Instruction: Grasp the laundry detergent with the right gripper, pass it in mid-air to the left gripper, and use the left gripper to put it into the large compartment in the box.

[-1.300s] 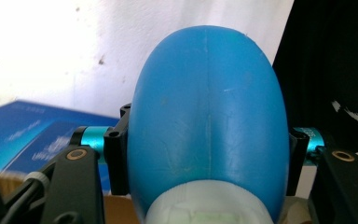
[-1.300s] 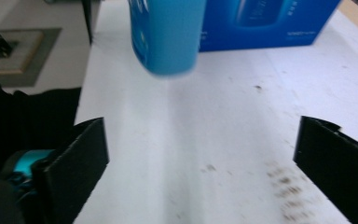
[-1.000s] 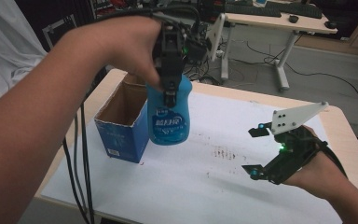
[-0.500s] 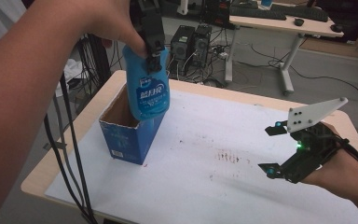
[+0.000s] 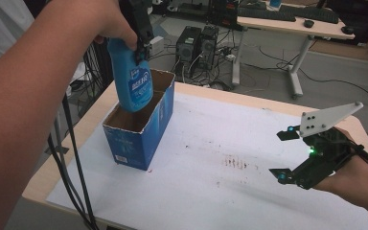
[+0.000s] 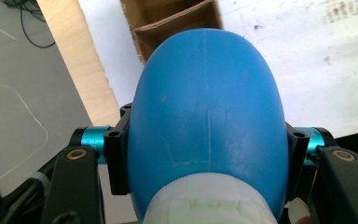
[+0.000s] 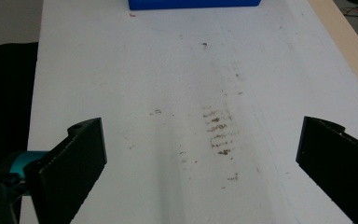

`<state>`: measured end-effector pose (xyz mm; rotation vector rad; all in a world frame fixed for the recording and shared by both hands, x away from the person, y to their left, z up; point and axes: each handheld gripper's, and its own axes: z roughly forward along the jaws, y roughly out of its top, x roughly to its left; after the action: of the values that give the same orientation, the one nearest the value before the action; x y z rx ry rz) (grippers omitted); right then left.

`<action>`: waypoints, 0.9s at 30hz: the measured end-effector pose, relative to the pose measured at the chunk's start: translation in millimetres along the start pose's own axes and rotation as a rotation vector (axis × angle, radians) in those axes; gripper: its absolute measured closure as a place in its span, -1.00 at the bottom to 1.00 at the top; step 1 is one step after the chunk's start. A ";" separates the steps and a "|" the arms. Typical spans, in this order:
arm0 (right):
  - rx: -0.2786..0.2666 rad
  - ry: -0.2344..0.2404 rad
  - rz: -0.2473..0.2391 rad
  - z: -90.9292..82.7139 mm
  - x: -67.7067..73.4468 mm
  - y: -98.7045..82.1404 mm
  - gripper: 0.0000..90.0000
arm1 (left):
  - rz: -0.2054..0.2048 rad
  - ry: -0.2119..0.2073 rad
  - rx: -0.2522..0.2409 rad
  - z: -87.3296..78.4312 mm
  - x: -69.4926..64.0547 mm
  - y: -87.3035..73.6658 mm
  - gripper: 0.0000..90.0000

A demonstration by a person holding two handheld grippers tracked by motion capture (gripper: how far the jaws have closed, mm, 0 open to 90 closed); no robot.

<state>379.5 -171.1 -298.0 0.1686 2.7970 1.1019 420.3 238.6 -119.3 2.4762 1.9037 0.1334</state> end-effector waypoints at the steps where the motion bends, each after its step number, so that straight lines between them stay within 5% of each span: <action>1: 0.000 0.000 0.000 0.0 0.0 0.0 -0.98 | 0.000 0.000 0.000 0.0 0.0 0.0 -0.15; 7: 0.008 -0.007 0.007 -0.7 -0.3 -1.8 -0.98 | 0.000 -0.036 0.044 30.6 11.3 2.7 -0.15; 9: 0.009 -0.006 0.009 -0.6 -0.2 -2.3 -0.98 | 0.034 -0.040 0.057 40.9 11.7 3.3 -0.15; 11: 0.011 -0.007 0.011 -0.5 0.0 -2.4 -0.98 | 0.096 -0.032 0.069 50.7 10.3 3.8 -0.15; 12: 0.015 -0.011 0.012 -0.4 0.1 -2.8 -0.98 | 0.163 -0.016 0.074 60.2 7.8 3.7 -0.15; 13: 0.015 -0.011 0.012 -0.4 0.1 -2.8 -0.98 | 0.163 -0.016 0.074 60.2 7.8 3.7 -0.15; 14: 0.018 -0.012 0.011 -0.4 0.5 -3.0 -0.98 | 0.209 -0.003 0.083 69.6 6.6 3.5 -0.15; 19: 0.024 -0.015 0.015 -1.0 1.4 -4.2 -0.98 | 0.272 -0.008 0.088 87.9 6.3 2.7 -0.15; 24: 0.033 -0.016 0.021 -1.0 1.6 -5.2 -0.98 | 0.403 -0.058 0.076 116.2 4.5 0.6 -0.15; 27: 0.038 -0.015 0.019 -0.2 1.6 -5.0 -0.98 | 0.443 -0.067 0.077 124.6 3.5 0.3 -0.15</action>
<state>377.6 -174.6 -301.3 0.2073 2.8101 1.0472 431.0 246.8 -243.2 2.8716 1.3326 -0.0198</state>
